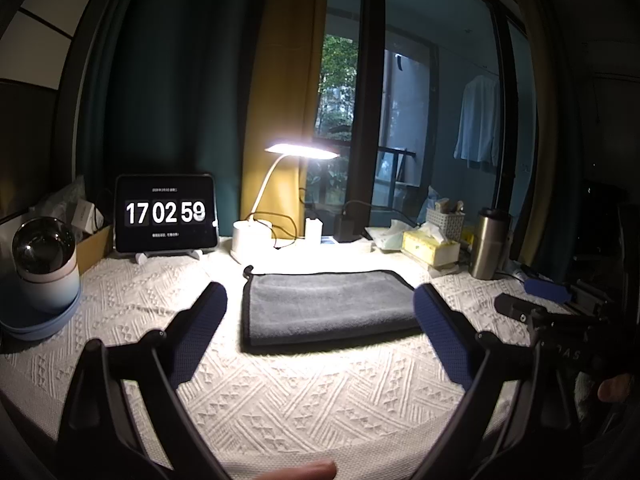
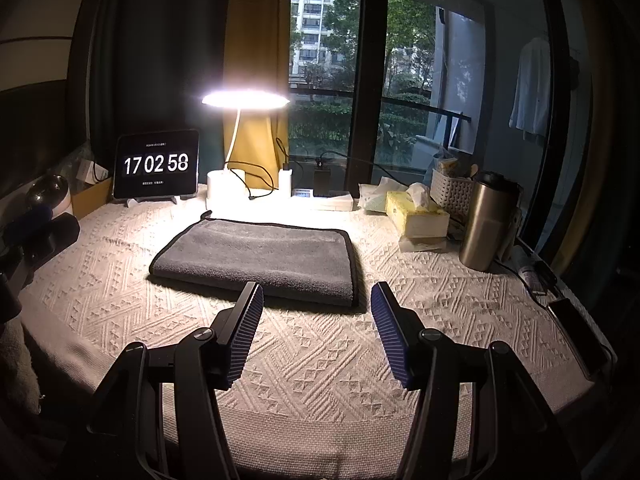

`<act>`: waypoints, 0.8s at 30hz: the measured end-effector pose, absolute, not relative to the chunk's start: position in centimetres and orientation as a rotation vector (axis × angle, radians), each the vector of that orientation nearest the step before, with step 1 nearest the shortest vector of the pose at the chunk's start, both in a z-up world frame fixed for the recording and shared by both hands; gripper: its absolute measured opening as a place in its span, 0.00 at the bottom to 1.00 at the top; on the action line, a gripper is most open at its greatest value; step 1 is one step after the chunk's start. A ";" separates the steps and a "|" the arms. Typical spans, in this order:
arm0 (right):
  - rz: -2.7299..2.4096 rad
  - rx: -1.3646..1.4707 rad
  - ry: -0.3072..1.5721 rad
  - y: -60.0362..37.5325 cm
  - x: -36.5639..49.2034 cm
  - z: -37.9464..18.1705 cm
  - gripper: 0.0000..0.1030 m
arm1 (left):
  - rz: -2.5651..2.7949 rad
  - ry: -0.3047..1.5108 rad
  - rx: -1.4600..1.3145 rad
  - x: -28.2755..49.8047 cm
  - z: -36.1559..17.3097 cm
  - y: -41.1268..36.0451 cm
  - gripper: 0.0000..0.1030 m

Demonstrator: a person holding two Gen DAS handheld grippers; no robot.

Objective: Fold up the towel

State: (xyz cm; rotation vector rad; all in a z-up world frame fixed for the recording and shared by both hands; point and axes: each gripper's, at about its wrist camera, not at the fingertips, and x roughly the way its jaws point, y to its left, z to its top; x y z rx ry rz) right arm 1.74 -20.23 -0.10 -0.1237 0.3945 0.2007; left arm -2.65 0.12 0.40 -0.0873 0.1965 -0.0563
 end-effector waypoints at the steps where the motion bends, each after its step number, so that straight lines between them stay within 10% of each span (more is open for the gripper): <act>1: 0.201 -0.123 0.395 -20.2 1.7 -0.1 0.58 | -0.057 0.197 -0.088 -2.6 0.4 0.1 0.93; 24: 0.202 -0.122 0.397 -20.0 1.8 -0.2 0.58 | -0.056 0.197 -0.088 -2.7 0.4 0.2 0.93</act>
